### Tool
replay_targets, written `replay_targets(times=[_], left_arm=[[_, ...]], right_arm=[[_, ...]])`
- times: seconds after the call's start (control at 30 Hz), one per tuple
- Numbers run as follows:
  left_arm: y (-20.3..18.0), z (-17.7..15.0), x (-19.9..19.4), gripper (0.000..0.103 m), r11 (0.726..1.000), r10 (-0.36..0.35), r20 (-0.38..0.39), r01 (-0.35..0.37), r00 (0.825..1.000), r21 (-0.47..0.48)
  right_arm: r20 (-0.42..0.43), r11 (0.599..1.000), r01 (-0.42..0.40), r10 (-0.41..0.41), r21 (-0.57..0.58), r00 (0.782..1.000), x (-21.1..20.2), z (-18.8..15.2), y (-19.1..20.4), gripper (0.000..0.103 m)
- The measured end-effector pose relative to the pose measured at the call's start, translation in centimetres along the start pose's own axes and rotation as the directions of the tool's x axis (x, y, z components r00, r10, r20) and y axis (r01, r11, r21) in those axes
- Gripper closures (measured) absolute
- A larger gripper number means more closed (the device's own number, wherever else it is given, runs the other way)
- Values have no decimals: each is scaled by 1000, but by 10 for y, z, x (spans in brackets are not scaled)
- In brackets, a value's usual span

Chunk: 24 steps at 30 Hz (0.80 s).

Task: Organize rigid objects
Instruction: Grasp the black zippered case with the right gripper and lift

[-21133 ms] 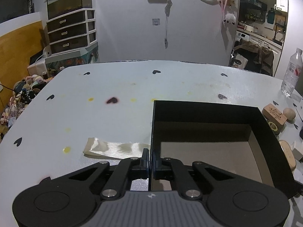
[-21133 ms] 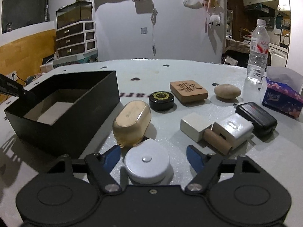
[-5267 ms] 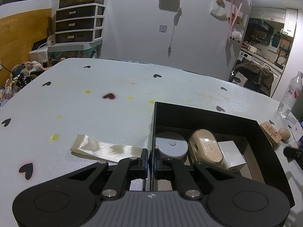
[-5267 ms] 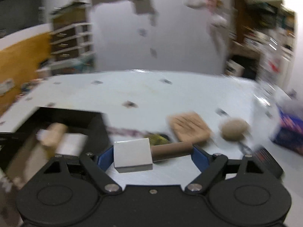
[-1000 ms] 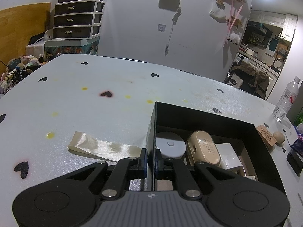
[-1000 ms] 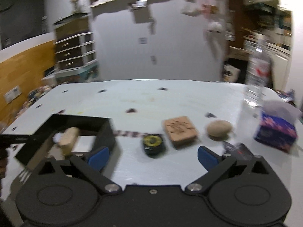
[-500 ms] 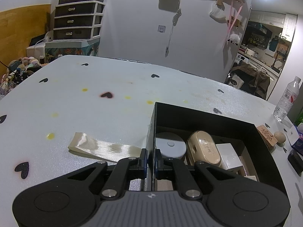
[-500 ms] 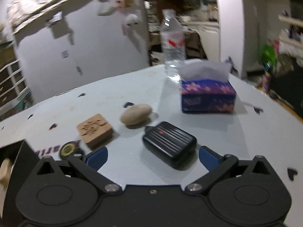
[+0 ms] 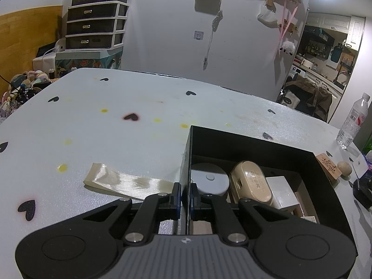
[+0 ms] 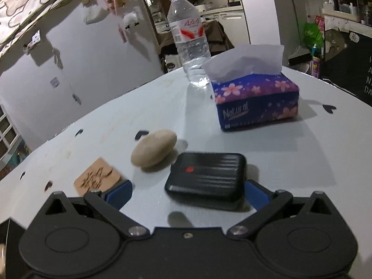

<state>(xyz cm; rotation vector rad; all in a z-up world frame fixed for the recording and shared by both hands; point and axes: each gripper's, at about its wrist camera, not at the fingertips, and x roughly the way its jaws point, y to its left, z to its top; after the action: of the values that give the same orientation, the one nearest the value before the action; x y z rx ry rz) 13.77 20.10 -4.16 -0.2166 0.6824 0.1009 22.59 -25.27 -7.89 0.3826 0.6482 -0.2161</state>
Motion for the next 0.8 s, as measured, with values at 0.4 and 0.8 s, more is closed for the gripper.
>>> replay_targets(times=[0.4, 0.8], left_arm=[[0, 0, 2, 96, 1000, 6, -3, -5, 1000, 5], [-4, 0, 4, 98, 999, 26, 1, -26, 1000, 31]], right_arm=[[-35, 980, 67, -74, -185, 997, 26, 3, 11, 14], [-79, 969, 24, -44, -245, 996, 23, 9, 4, 22]])
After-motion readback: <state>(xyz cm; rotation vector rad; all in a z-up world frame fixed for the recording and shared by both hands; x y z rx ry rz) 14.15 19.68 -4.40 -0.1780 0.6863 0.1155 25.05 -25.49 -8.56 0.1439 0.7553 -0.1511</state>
